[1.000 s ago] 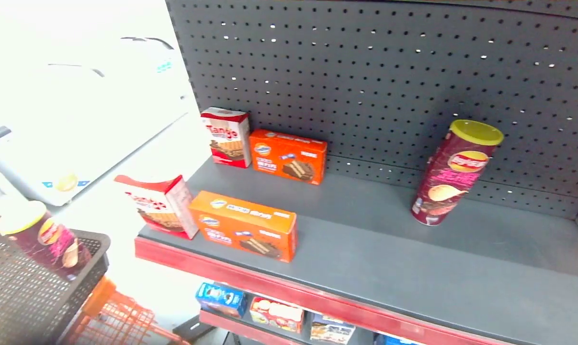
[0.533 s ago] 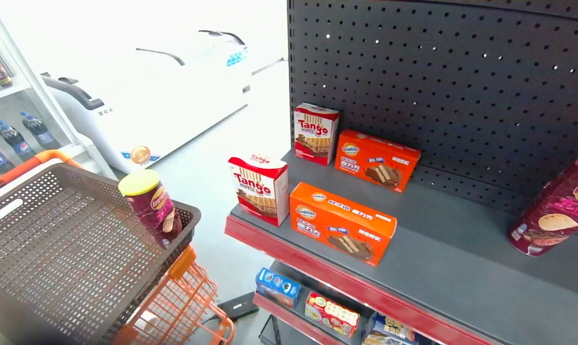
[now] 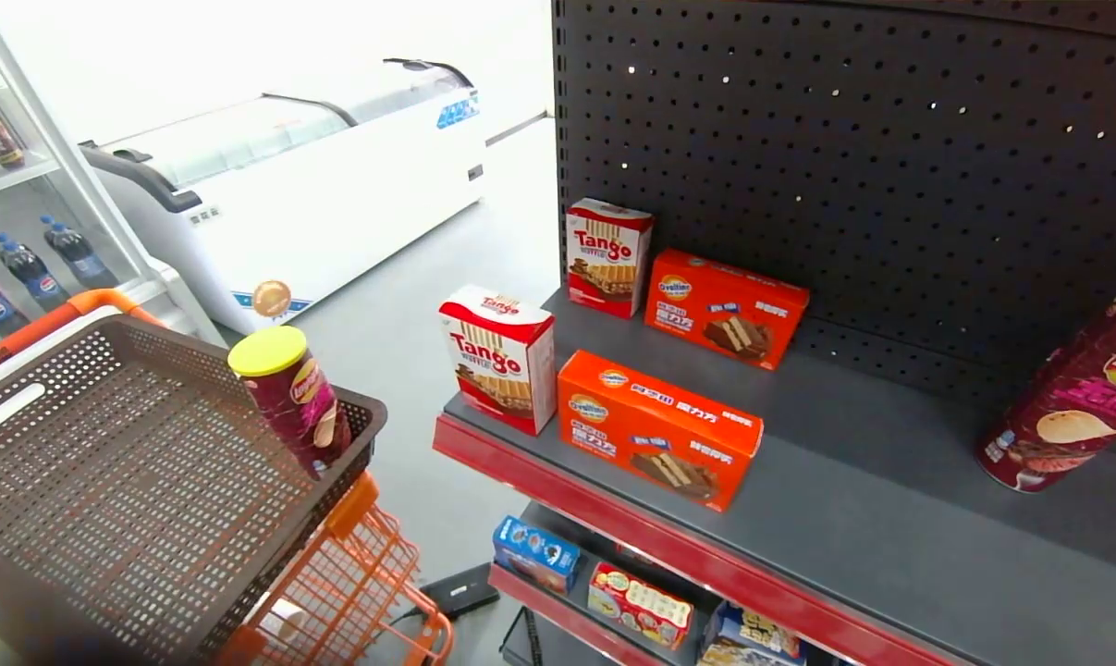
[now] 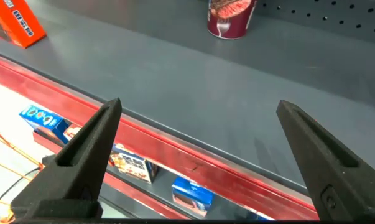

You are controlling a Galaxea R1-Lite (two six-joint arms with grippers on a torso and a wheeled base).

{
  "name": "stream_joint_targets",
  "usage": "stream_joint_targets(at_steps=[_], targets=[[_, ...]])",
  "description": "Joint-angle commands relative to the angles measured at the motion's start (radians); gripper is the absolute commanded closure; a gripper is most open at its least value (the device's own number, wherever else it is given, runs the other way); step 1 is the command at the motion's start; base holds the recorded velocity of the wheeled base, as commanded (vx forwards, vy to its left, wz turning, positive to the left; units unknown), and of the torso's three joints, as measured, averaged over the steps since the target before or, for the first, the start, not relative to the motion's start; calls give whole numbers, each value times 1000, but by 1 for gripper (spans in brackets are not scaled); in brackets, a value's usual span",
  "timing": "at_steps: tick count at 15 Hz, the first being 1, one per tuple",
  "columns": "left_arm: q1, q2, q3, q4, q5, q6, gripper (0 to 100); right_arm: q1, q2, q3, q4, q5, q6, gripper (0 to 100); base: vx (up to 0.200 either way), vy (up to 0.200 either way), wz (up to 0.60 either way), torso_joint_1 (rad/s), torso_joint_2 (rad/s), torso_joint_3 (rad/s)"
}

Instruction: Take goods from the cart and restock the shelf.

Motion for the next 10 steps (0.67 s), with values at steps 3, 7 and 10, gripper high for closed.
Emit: stream_joint_targets(at_steps=[3, 7, 10], targets=[[-6, 291, -198, 30, -6, 42, 0, 0, 0, 0, -1, 0, 0, 0, 0, 0, 0, 0, 0, 0], [5, 702, -248, -170, -5, 18, 0, 0, 0, 0, 0, 0, 0, 0, 0, 0, 0, 0, 0, 0], [29, 995, -286, -418, -8, 10, 0, 0, 0, 0, -1, 0, 0, 0, 0, 0, 0, 0, 0, 0]])
